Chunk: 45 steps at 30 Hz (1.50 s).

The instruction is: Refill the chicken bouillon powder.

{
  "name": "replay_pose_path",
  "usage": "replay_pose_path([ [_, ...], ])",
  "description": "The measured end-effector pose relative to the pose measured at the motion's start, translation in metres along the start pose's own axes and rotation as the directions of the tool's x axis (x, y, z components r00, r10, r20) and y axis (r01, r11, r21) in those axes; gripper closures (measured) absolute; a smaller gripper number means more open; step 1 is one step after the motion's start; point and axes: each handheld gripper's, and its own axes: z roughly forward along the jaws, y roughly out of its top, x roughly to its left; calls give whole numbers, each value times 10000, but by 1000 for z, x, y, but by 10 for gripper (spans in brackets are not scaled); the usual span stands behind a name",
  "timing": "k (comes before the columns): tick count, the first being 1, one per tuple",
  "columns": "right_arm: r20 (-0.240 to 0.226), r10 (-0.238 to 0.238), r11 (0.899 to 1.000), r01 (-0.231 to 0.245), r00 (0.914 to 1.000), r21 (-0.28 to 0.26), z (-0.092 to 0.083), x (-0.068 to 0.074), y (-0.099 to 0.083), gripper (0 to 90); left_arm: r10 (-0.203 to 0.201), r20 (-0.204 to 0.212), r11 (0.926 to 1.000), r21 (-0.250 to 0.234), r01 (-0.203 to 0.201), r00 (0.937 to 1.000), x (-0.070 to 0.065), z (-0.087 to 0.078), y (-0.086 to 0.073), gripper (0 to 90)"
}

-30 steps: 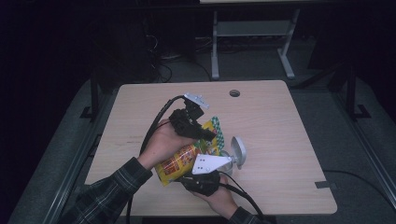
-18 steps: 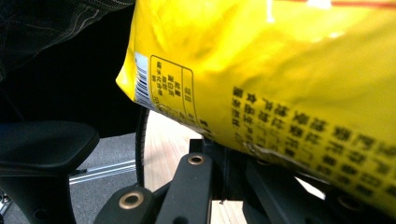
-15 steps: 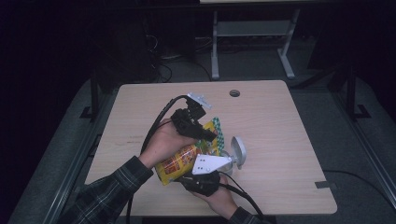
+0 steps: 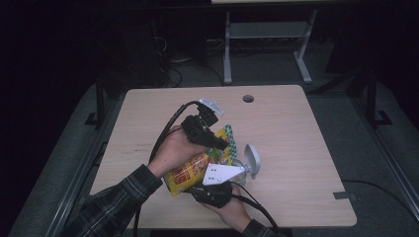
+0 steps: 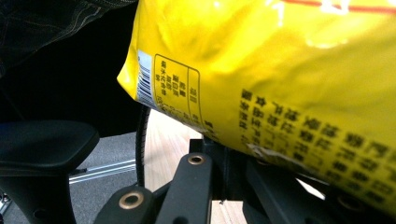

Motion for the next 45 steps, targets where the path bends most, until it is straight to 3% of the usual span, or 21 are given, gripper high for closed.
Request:
replay_pose_path([
  [45, -224, 132, 9999, -134, 9997, -54, 1, 1, -2, 900, -15, 32, 9991, 413, 13, 10000, 1, 5, 1, 898],
])
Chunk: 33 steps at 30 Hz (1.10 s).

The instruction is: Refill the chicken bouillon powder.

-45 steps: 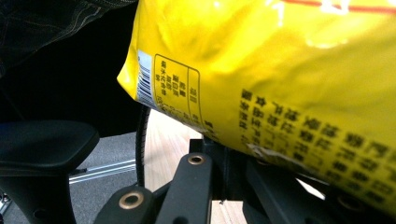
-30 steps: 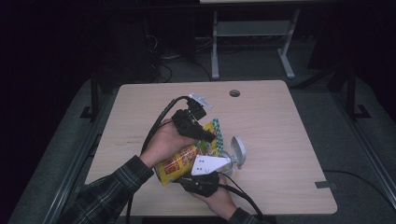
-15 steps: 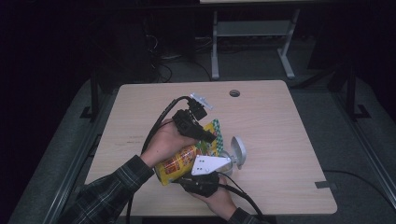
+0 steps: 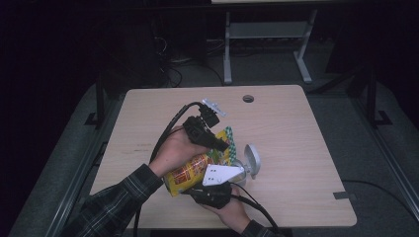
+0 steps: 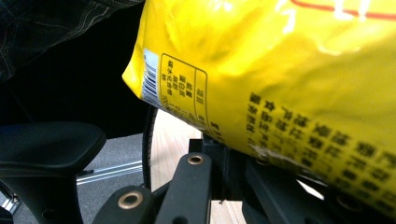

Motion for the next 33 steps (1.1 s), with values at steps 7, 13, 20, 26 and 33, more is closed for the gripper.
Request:
replay_pose_path([
  [7, 7, 3, 10000, -3, 10000, -2, 0, 0, 0, 900, -29, -8, 10000, -45, 29, 10000, -1, 0, 0, 898],
  [13, -3, -13, 10000, 13, 10000, -14, 0, 0, 0, 900, 3, -36, 10000, -24, -3, 10000, -1, 0, 0, 898],
  [20, -6, -10, 10000, 10, 10000, -9, 0, 0, 0, 900, 0, -40, 10000, -24, 0, 10000, -1, 0, 0, 898],
  [26, -16, 2, 10000, -2, 10000, 6, 0, 0, 0, 900, -32, -26, 10000, -27, 32, 10000, 0, 0, -1, 898],
  [33, -17, 2, 10000, -2, 10000, 12, 0, 0, 0, 900, -42, -19, 10000, -28, 42, 10000, 0, 0, -1, 898],
])
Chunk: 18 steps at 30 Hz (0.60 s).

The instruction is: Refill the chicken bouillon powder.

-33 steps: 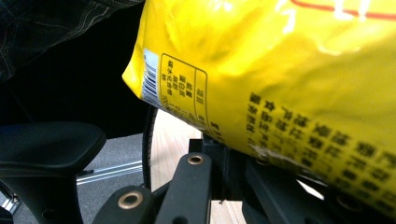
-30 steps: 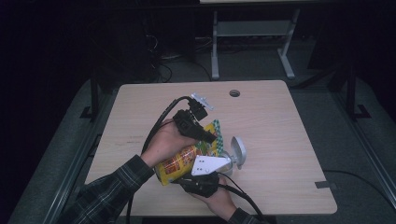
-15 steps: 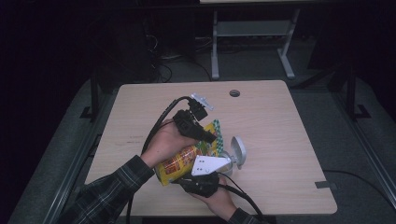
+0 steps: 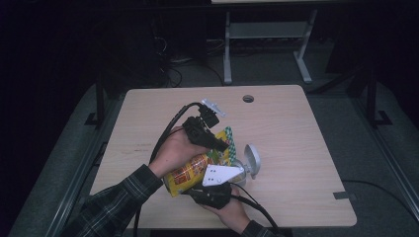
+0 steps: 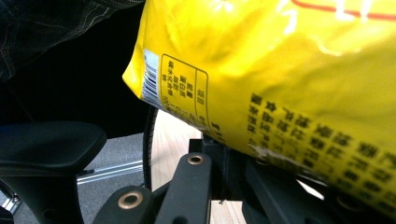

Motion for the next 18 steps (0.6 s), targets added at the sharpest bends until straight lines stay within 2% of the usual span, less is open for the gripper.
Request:
replay_pose_path([
  [18, -8, -10, 10000, 10, 10000, -17, 0, 0, 0, 900, -68, -14, 10000, 6, 68, 10000, 0, 1, 0, 898],
])
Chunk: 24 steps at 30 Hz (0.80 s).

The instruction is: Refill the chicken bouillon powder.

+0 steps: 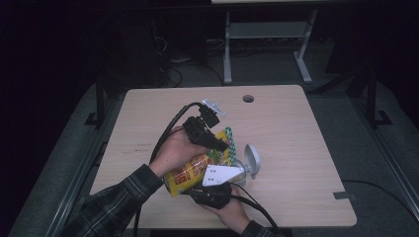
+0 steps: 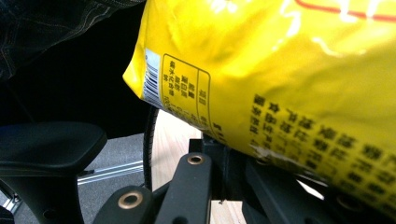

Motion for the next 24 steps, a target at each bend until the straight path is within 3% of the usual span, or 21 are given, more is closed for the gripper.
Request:
replay_pose_path([
  [24, -31, 11, 10000, -11, 10000, -25, 0, 0, 0, 900, 46, -24, 10000, 72, -46, 10000, 0, 1, 1, 898],
])
